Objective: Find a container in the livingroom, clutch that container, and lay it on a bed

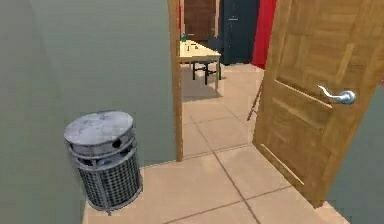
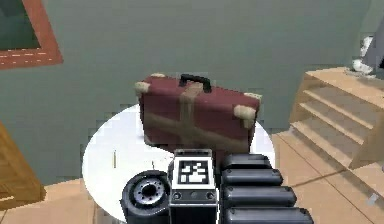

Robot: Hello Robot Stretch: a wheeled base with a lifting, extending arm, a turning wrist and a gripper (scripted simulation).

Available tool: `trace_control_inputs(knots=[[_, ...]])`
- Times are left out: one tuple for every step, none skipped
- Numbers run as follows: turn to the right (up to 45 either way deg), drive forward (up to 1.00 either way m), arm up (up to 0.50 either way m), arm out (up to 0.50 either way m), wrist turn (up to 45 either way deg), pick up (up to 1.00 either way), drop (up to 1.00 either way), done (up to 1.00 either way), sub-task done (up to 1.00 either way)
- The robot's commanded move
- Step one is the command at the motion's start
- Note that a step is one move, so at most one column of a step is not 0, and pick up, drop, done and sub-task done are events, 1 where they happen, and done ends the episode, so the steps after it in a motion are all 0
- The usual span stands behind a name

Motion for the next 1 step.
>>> trace_control_inputs(knots=[[6.0,0.00,0.00,0.00,0.0,0.00,0.00,0.00,0.00]])
